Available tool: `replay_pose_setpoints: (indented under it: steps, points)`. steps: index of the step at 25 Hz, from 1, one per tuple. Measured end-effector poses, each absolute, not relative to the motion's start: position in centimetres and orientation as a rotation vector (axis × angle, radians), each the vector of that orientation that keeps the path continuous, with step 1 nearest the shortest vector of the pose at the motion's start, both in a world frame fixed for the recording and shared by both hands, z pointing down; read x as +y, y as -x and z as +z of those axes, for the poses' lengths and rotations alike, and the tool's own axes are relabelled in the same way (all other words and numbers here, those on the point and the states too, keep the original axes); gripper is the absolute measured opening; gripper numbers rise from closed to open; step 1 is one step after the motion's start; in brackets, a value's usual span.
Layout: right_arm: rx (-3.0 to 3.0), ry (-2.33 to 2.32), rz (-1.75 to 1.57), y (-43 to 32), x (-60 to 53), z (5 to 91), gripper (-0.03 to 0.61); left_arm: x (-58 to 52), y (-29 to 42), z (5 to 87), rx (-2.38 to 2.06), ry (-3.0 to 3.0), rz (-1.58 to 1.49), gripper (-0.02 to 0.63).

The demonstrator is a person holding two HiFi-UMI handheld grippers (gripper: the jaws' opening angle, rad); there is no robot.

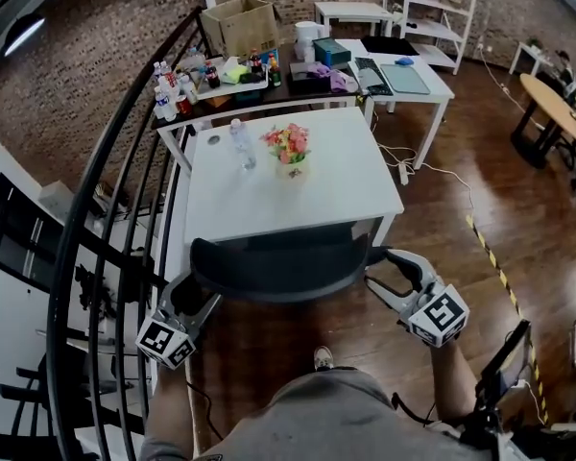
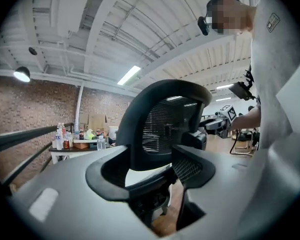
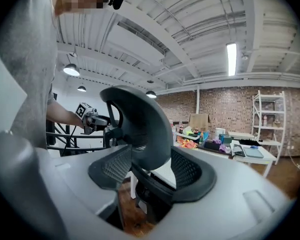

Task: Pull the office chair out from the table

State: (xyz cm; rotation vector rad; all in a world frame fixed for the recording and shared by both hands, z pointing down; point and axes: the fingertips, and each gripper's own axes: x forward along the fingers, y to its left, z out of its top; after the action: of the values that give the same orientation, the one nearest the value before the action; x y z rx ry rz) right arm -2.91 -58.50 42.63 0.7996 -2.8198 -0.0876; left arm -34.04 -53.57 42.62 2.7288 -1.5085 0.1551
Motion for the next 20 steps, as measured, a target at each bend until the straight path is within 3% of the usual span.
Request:
replay_pose_setpoints:
  steps: [5, 9, 20]
  points:
    - [-2.809, -0.675, -0.14, 4.0, -61.4, 42.1, 0.288, -57.0, 35.0, 41.4, -1.432, -2.826, 0.235, 0.329]
    - [-2.839, -0.527, -0.176, 6.0, -61.8, 41.9, 0.301, -59.0, 33.9, 40.4, -1.305, -2.906, 0.253, 0.359]
    - [-2.841, -0.289, -0.2, 9.3, -62.1, 42.7, 0.301, -61.4, 30.0, 40.5, -1.065, -3.038, 0.371, 0.344]
